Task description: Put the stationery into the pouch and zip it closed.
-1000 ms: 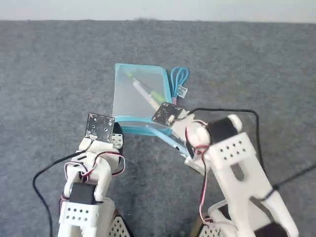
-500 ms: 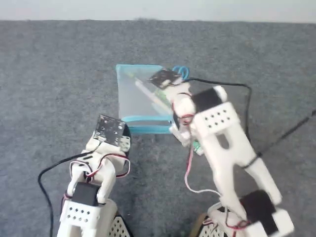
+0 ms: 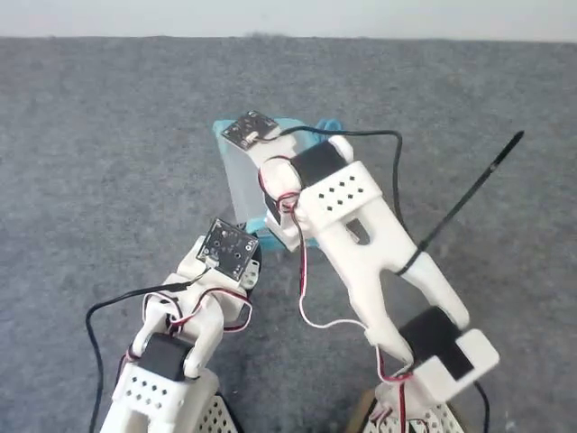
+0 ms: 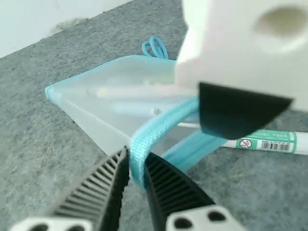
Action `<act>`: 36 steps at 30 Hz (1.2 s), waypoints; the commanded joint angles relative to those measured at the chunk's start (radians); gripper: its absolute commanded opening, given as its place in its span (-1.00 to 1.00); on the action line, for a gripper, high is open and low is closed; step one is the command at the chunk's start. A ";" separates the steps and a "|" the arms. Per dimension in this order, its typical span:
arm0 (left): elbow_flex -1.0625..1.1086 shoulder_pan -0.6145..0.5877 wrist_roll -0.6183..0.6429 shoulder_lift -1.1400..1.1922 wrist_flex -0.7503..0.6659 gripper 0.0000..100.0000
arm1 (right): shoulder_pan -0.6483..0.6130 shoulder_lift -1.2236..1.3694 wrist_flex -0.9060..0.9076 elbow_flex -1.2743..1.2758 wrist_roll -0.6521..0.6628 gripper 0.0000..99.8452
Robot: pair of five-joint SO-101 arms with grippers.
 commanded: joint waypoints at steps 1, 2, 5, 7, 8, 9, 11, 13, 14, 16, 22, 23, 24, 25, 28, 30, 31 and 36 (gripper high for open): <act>-0.031 0.029 -0.014 -0.014 -0.012 -0.98 | -0.031 0.018 -0.022 -0.107 -0.015 -0.79; -0.031 0.029 -0.014 -0.014 -0.012 -0.98 | -0.038 0.031 -0.022 -0.118 -0.015 -0.71; -0.030 0.021 -0.014 -0.014 -0.012 -0.98 | -0.054 0.064 -0.028 -0.150 -0.011 -0.56; -0.030 0.017 -0.014 -0.014 -0.012 -0.98 | -0.054 0.071 -0.028 -0.175 0.003 -0.56; -0.030 0.015 -0.014 -0.014 -0.012 -0.98 | -0.054 0.073 -0.028 -0.187 0.018 -0.56; -0.030 0.014 -0.014 -0.014 -0.012 -0.98 | -0.054 0.070 -0.022 -0.199 0.034 -0.56; -0.030 0.012 -0.014 -0.014 -0.011 -0.98 | -0.047 0.045 0.001 -0.221 0.051 -0.56; -0.019 0.012 -0.015 -0.018 -0.011 -0.98 | -0.025 0.002 0.031 -0.235 0.051 -0.56; -0.016 0.012 -0.015 -0.018 -0.011 -0.98 | -0.008 -0.025 0.041 -0.236 0.051 -0.56; -0.016 0.012 -0.015 -0.020 -0.011 -0.98 | 0.030 -0.088 0.051 -0.236 0.051 -0.56; -0.033 -0.114 0.021 -0.021 -0.018 -0.98 | 0.176 -0.231 0.120 -0.233 0.052 -0.56; -0.044 -0.167 0.041 -0.021 -0.020 -0.98 | 0.202 -0.243 0.127 -0.226 0.051 -0.56; -0.053 -0.212 0.060 -0.021 -0.020 -0.98 | 0.225 -0.257 0.128 -0.207 0.051 -0.56; -0.061 -0.244 0.074 -0.021 -0.020 -0.98 | 0.246 -0.263 0.130 -0.186 0.051 -0.56; -0.068 -0.275 0.107 -0.021 -0.018 -0.98 | 0.288 -0.275 0.105 -0.081 0.051 -0.56; -0.065 -0.264 0.106 -0.020 -0.015 -0.98 | 0.302 -0.283 0.054 0.018 0.051 -0.56; -0.065 -0.253 0.106 -0.018 -0.012 -0.98 | 0.306 -0.283 0.028 0.069 0.051 -0.56; -0.067 -0.321 0.144 -0.020 -0.018 -0.98 | 0.302 -0.282 -0.113 0.338 0.051 -0.56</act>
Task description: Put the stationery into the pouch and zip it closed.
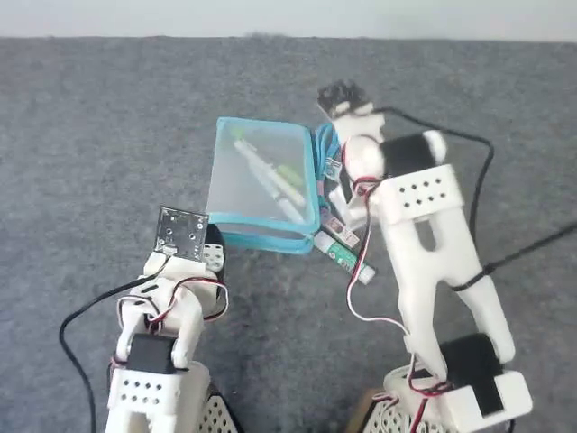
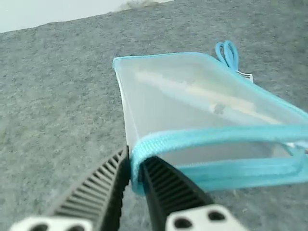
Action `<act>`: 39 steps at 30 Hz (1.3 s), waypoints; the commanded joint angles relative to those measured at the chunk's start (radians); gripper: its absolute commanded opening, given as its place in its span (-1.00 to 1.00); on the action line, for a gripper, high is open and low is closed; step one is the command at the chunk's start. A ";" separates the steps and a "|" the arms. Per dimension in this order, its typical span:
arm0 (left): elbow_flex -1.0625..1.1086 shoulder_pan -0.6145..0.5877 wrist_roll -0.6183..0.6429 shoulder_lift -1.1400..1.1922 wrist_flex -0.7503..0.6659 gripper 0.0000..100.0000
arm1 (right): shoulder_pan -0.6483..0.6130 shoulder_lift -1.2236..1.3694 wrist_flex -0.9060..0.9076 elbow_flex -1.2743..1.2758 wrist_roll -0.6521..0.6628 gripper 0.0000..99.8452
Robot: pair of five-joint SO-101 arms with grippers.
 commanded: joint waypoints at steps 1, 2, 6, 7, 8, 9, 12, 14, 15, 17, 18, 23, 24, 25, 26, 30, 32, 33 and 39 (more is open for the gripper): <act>-0.070 -0.072 0.068 -0.017 -0.020 -0.98 | 0.010 -0.056 -0.110 0.158 0.021 -0.56; -0.070 -0.081 0.069 -0.017 -0.020 -0.98 | 0.012 -0.056 -0.137 0.199 0.021 -0.56; -0.068 -0.081 0.064 -0.017 -0.020 -0.98 | 0.008 -0.048 -0.211 0.313 0.021 -0.56; -0.067 -0.083 0.063 -0.017 -0.020 -0.98 | 0.002 -0.048 -0.228 0.334 0.021 -0.56; -0.067 -0.081 0.061 -0.017 -0.020 -0.98 | -0.005 -0.054 -0.249 0.354 0.023 -0.56; -0.065 -0.078 0.058 -0.017 -0.020 -0.98 | -0.013 -0.056 -0.274 0.374 0.023 -0.56; -0.065 -0.078 0.057 -0.017 -0.020 -0.98 | -0.039 -0.050 -0.355 0.419 0.052 -0.56; -0.065 -0.078 0.057 -0.017 -0.020 -0.98 | -0.050 -0.047 -0.404 0.445 0.089 -0.56; -0.065 -0.078 0.057 -0.017 -0.020 -0.98 | -0.050 -0.048 -0.424 0.457 0.097 -0.56; -0.065 -0.078 0.057 -0.017 -0.020 -0.98 | -0.048 -0.047 -0.456 0.474 0.107 -0.56; -0.065 -0.078 0.057 -0.017 -0.020 -0.98 | -0.048 -0.047 -0.470 0.486 0.107 -0.56; -0.064 -0.077 0.057 -0.017 -0.020 -0.98 | -0.051 -0.056 -0.479 0.546 0.164 -0.56; -0.064 -0.077 0.057 -0.017 -0.020 -0.98 | -0.051 -0.056 -0.479 0.555 0.166 -0.56; -0.064 -0.077 0.057 -0.017 -0.020 -0.98 | -0.051 -0.048 -0.479 0.565 0.169 -0.56; -0.064 -0.077 0.057 -0.017 -0.020 -0.98 | -0.051 -0.047 -0.479 0.574 0.170 -0.56; -0.064 -0.068 0.057 -0.017 -0.020 -0.98 | -0.051 -0.047 -0.483 0.606 0.170 -0.56; -0.064 -0.051 0.057 -0.017 -0.020 -0.98 | -0.051 -0.047 -0.489 0.614 0.170 -0.56; -0.064 -0.044 0.055 -0.017 -0.020 -0.98 | -0.051 -0.045 -0.489 0.615 0.170 -0.56; -0.056 -0.040 0.055 -0.017 -0.020 -0.98 | -0.048 -0.045 -0.515 0.675 0.170 -0.56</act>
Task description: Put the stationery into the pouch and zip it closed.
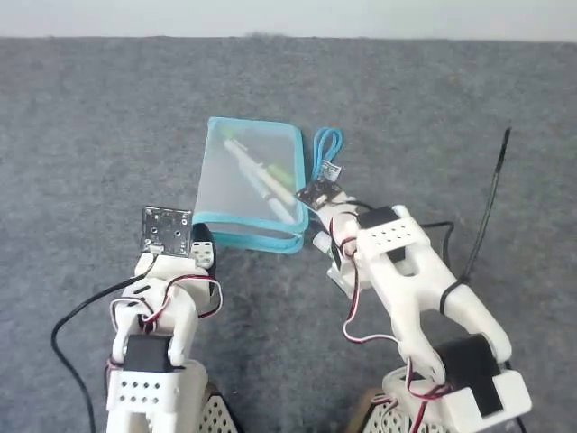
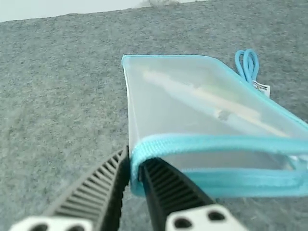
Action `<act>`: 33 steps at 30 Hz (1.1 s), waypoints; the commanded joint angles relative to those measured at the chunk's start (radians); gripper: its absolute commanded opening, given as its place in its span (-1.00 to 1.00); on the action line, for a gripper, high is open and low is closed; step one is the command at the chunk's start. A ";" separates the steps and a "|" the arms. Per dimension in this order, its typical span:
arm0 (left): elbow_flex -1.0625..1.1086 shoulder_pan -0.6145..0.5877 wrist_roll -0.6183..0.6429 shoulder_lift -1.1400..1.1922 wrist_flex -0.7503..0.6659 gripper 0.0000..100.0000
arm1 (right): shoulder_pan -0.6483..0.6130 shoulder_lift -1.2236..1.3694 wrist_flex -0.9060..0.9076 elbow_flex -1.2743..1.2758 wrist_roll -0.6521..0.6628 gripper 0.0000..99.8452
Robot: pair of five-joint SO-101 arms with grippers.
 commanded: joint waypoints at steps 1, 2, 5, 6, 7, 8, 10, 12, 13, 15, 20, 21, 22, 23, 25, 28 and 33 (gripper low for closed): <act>-0.056 0.006 0.011 -0.017 -0.020 -0.98 | -0.005 -0.045 -0.051 0.025 0.011 -0.56; -0.056 0.006 0.011 -0.017 -0.020 -0.98 | -0.004 -0.045 -0.068 0.034 0.011 -0.56; -0.054 0.005 0.011 -0.017 -0.020 -0.98 | -0.004 -0.045 -0.079 0.041 0.011 -0.56; -0.054 0.005 0.011 -0.017 -0.020 -0.98 | -0.004 -0.045 -0.084 0.043 0.011 -0.56; -0.054 0.003 0.011 -0.017 -0.020 -0.98 | -0.004 -0.045 -0.085 0.043 0.011 -0.56; -0.054 0.003 0.011 -0.017 -0.020 -0.98 | -0.004 -0.045 -0.085 0.043 0.009 -0.56; -0.054 0.003 0.011 -0.017 -0.020 -0.98 | -0.004 -0.045 -0.085 0.044 0.008 -0.56; -0.054 0.003 0.011 -0.017 -0.020 -0.98 | -0.004 -0.045 -0.085 0.044 0.008 -0.61; -0.053 0.003 0.011 -0.017 -0.020 -0.98 | -0.004 -0.045 -0.085 0.044 0.008 -0.66; -0.053 0.002 0.011 -0.017 -0.020 -0.98 | -0.002 -0.045 -0.085 0.044 0.006 -0.78; -0.053 0.003 0.011 -0.017 -0.020 -0.98 | -0.002 -0.045 -0.077 0.044 0.005 -0.90; -0.053 0.003 0.011 -0.017 -0.020 -0.98 | -0.002 -0.045 -0.076 0.044 0.005 -0.91; -0.053 0.003 0.011 -0.017 -0.020 -0.98 | -0.001 -0.047 -0.070 0.044 0.005 -0.91; -0.053 0.005 0.011 -0.017 -0.020 -0.98 | -0.001 -0.053 -0.056 0.044 0.005 -0.91; -0.053 0.006 0.011 -0.017 -0.020 -0.98 | -0.001 -0.059 -0.013 0.035 0.009 -0.91; -0.053 0.006 0.009 -0.017 -0.020 -0.98 | 0.005 -0.084 0.081 -0.003 0.011 -0.94; -0.053 0.006 0.009 -0.017 -0.020 -0.98 | 0.085 -0.254 0.202 -0.029 0.011 -0.99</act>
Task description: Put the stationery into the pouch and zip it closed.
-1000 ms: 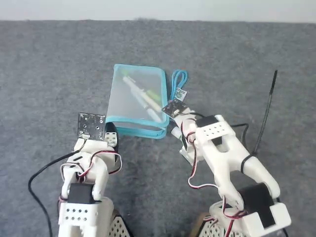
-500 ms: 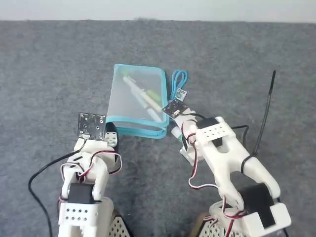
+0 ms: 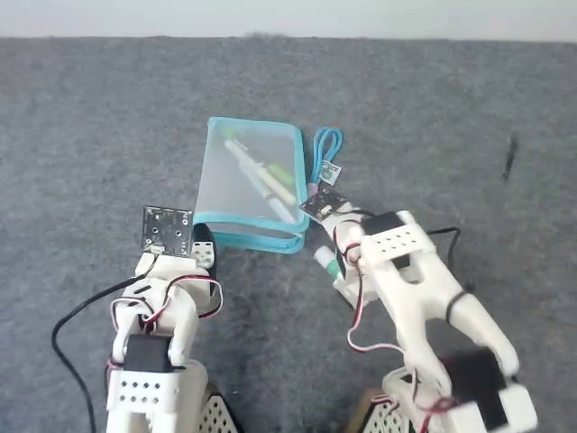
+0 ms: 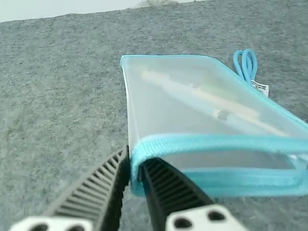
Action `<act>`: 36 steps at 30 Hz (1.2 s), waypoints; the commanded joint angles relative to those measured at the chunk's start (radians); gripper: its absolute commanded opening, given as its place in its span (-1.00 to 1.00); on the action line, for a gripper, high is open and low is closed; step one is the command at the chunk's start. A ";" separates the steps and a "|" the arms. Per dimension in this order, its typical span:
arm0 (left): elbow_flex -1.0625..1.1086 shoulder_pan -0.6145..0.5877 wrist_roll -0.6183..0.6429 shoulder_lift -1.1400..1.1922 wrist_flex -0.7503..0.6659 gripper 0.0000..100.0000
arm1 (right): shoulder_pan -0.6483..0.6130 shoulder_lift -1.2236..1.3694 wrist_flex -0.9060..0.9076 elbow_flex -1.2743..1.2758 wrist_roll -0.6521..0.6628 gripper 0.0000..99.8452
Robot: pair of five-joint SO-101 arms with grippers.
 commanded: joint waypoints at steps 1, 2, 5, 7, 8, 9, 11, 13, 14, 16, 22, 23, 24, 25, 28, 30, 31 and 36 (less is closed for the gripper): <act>-0.053 0.003 0.009 -0.017 -0.020 -0.98 | 0.064 -0.188 0.079 -0.057 0.011 -0.99; -0.053 0.003 0.009 -0.017 -0.020 -0.98 | 0.074 -0.237 0.101 -0.057 0.011 -0.99; -0.042 0.003 0.009 -0.017 -0.043 -0.98 | 0.065 -0.390 0.174 -0.060 0.012 -0.99; -0.028 0.003 0.002 -0.015 -0.068 -0.98 | 0.025 -0.481 0.226 -0.071 0.014 -0.99; -0.025 0.005 -0.014 -0.012 -0.072 -0.98 | -0.004 -0.518 0.255 -0.080 0.023 -0.99; -0.025 0.005 -0.021 -0.012 -0.072 -0.98 | -0.039 -0.552 0.282 -0.091 0.037 -0.99; -0.025 0.012 -0.025 -0.012 -0.074 -0.98 | -0.111 -0.590 0.320 -0.126 0.057 -0.99; -0.025 0.052 -0.025 -0.011 -0.069 -0.98 | -0.186 -0.587 0.337 -0.176 0.058 -0.99; -0.025 0.078 -0.025 -0.011 -0.066 -0.98 | -0.222 -0.575 0.340 -0.206 0.055 -0.99; -0.025 0.129 -0.028 -0.015 -0.043 -0.98 | -0.288 -0.533 0.346 -0.261 0.052 -0.99; -0.025 0.164 -0.029 -0.015 -0.034 -0.98 | -0.352 -0.318 0.352 -0.374 0.052 -0.99; -0.025 0.164 -0.029 -0.015 -0.034 -0.98 | -0.352 -0.285 0.352 -0.382 0.055 -0.99; -0.025 0.164 -0.029 -0.015 -0.035 -0.98 | -0.352 -0.260 0.351 -0.387 0.058 -0.99; -0.025 0.164 -0.029 -0.015 -0.037 -0.98 | -0.352 -0.240 0.343 -0.388 0.058 -0.99; -0.025 0.164 -0.029 -0.015 -0.038 -0.98 | -0.348 -0.193 0.312 -0.388 0.057 -0.99; -0.025 0.166 -0.029 -0.015 -0.038 -0.98 | -0.344 -0.170 0.292 -0.390 0.052 -0.99; -0.025 0.169 -0.031 -0.017 -0.037 -0.98 | -0.340 -0.157 0.283 -0.390 0.051 -0.99; -0.025 0.170 -0.031 -0.017 -0.037 -0.98 | -0.282 -0.096 0.269 -0.465 -0.017 -0.99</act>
